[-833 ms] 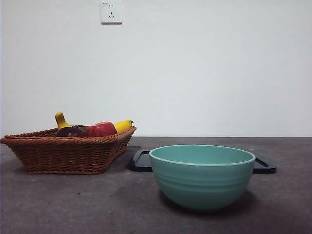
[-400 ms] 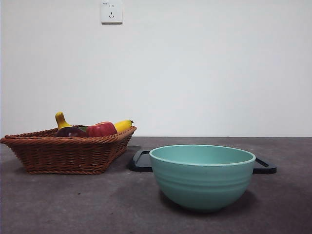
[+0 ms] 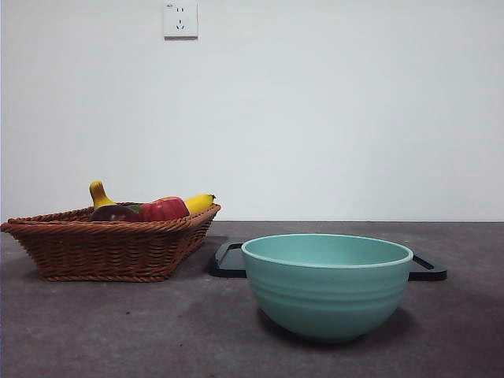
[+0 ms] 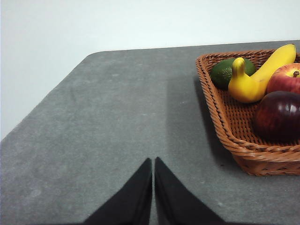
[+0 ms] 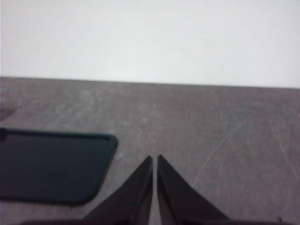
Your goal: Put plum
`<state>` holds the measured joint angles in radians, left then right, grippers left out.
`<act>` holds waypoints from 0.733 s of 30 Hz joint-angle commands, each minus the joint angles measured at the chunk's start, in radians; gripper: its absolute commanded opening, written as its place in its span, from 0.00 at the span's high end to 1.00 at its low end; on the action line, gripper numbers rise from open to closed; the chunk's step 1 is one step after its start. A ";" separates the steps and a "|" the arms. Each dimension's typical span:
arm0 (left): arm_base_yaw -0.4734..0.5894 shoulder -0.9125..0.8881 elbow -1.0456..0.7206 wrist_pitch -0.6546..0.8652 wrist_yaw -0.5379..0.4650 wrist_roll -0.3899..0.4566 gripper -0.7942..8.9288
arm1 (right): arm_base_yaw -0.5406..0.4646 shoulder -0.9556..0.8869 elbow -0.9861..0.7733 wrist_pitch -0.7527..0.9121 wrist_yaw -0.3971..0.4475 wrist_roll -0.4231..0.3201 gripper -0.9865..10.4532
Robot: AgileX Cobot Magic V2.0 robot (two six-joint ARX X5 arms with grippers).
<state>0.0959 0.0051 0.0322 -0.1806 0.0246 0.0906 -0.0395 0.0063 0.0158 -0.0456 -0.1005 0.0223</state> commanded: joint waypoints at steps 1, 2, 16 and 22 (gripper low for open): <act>0.004 -0.002 -0.021 -0.008 -0.003 -0.005 0.91 | 0.000 -0.003 -0.005 -0.048 0.005 0.002 0.91; 0.004 -0.002 -0.021 -0.008 -0.003 -0.005 0.91 | 0.000 -0.003 -0.005 -0.072 0.005 0.002 0.91; 0.004 -0.002 -0.021 -0.008 -0.003 -0.005 0.91 | 0.000 -0.003 -0.005 -0.109 0.004 0.004 0.91; 0.004 -0.002 -0.021 -0.008 -0.003 -0.005 0.91 | 0.000 -0.003 -0.005 -0.109 0.004 0.004 0.91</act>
<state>0.0959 0.0051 0.0322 -0.1806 0.0246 0.0906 -0.0395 0.0063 0.0166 -0.1635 -0.0986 0.0223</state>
